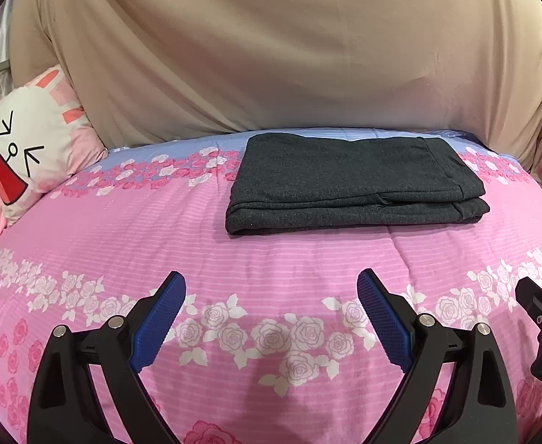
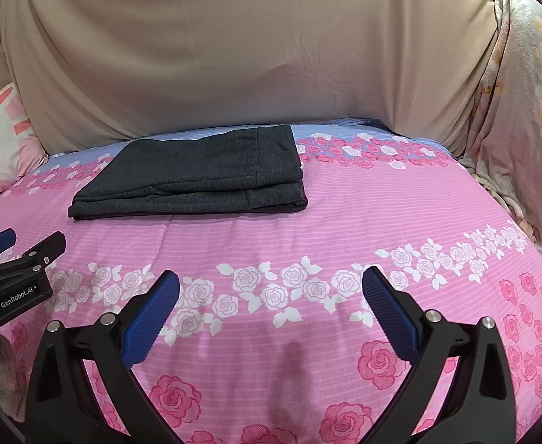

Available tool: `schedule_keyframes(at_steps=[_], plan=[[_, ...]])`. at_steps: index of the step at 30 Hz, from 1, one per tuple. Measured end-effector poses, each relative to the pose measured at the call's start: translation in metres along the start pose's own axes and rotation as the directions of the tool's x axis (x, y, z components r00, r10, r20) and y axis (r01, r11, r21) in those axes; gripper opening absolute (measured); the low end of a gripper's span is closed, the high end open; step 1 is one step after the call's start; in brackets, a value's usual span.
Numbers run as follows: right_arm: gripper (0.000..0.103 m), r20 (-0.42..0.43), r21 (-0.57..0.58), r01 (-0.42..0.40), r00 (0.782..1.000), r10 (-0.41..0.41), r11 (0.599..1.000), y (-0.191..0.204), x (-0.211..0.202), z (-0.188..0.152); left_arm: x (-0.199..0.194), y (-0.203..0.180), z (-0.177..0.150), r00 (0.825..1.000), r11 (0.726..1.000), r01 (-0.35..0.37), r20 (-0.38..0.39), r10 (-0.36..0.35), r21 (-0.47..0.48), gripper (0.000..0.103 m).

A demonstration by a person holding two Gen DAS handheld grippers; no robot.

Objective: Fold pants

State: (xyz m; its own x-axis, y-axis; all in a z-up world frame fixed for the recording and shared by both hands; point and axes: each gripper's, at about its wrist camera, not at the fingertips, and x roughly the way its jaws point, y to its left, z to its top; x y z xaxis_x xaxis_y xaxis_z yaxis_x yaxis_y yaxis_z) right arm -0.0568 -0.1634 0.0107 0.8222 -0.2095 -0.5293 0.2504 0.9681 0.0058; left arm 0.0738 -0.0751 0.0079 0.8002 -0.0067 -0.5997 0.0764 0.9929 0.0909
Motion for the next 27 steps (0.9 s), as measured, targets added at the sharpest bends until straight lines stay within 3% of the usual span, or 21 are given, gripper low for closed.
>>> schedule_keyframes(at_steps=[23, 27], plan=[[0.097, 0.000, -0.001, 0.000, 1.000, 0.000, 1.000, 0.0005, -0.0002, 0.0007, -0.0007, -0.0026, -0.0003, 1.000, 1.000, -0.010, 0.005, 0.010, 0.018, 0.092], [0.097, 0.000, -0.001, 0.000, 1.000, 0.000, 1.000, 0.0005, -0.0001, 0.0007, -0.0066, -0.0034, -0.0027, 0.998, 0.999, -0.037, 0.042, 0.036, 0.021, 0.092]])
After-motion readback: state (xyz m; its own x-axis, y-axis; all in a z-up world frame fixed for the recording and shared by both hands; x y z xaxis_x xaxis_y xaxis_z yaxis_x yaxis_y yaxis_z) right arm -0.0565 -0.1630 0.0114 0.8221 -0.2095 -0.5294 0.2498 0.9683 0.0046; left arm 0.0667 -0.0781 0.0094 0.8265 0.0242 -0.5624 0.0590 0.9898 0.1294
